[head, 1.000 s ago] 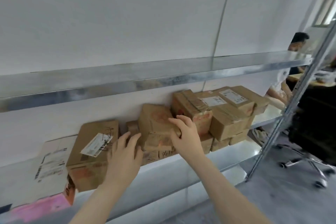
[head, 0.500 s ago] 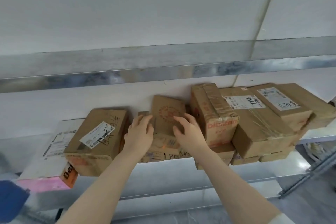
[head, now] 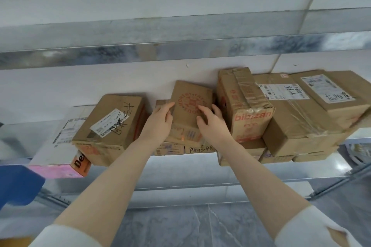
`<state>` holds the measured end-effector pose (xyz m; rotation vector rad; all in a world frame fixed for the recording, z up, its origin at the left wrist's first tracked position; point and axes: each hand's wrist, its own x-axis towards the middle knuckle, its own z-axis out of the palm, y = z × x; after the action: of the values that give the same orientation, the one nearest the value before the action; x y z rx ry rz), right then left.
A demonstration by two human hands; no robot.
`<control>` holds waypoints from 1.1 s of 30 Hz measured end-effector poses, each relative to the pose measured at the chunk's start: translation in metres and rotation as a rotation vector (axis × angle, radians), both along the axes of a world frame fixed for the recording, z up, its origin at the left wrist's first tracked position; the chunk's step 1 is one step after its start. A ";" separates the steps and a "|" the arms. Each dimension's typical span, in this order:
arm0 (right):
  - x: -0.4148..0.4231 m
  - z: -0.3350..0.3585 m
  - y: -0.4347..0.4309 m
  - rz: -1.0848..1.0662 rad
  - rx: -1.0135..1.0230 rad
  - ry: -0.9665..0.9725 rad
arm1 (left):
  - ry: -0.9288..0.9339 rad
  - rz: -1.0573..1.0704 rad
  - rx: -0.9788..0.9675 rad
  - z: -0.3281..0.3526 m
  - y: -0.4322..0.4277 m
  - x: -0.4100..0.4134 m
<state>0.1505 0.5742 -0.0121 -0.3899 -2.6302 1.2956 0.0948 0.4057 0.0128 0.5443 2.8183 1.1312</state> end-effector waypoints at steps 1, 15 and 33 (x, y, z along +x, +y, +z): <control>0.000 -0.001 -0.001 -0.008 -0.001 0.002 | -0.005 0.003 0.013 -0.001 0.002 0.001; -0.008 -0.006 0.001 -0.006 0.003 0.029 | 0.037 0.052 -0.022 0.004 0.014 0.014; 0.002 0.055 -0.050 0.072 0.096 0.263 | 0.193 0.192 0.125 0.044 -0.046 0.034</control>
<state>0.1522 0.5238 0.0426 -0.1020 -2.4905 1.1467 0.1286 0.3599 0.0573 0.4177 3.0342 1.3659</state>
